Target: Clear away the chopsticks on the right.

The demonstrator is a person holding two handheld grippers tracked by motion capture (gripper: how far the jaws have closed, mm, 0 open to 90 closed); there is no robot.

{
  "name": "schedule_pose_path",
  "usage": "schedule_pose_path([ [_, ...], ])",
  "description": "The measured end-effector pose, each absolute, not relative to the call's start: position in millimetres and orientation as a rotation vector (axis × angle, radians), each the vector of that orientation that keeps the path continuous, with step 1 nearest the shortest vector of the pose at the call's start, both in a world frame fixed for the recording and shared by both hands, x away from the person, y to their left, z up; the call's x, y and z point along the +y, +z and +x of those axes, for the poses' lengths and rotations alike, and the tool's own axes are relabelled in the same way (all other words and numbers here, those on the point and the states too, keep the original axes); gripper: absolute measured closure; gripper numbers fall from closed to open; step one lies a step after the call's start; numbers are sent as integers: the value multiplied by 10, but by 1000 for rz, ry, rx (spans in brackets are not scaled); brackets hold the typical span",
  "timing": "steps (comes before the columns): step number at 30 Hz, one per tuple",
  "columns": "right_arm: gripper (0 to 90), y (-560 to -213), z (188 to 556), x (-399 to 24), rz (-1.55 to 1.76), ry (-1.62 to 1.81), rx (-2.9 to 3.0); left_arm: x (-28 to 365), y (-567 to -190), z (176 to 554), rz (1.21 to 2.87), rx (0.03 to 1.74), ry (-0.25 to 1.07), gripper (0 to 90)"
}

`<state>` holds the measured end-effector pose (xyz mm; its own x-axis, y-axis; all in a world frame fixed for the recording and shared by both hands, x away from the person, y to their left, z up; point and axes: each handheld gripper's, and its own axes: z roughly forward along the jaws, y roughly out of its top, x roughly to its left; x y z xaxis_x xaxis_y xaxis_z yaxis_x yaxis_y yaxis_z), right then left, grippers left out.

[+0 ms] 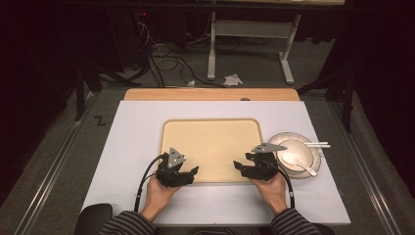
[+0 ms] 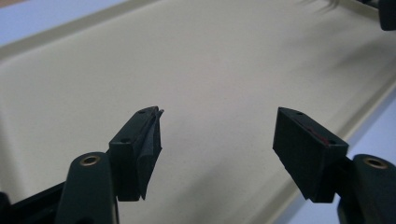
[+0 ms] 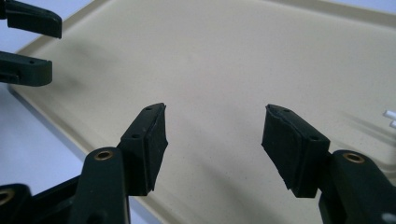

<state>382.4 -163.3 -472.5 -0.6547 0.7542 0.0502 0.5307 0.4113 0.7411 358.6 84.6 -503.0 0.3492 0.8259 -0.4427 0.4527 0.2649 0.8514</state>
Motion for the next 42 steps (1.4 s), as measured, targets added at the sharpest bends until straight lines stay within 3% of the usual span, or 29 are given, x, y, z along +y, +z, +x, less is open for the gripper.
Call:
schedule_pose_path([
  [18,331,-4742,3874,-1736,1203,1145,2371,865,-5015,3574,1341,1246,409,291],
  [24,381,-4662,3827,-1745,1222,1229,2317,860,-5001,3562,1358,1266,351,316],
  [34,383,-4638,3825,-1781,1217,1241,2349,865,-5000,3560,1364,1275,379,323],
  [42,437,-4590,3764,-1790,1178,1255,2343,865,-4997,3556,1390,1272,374,328],
])
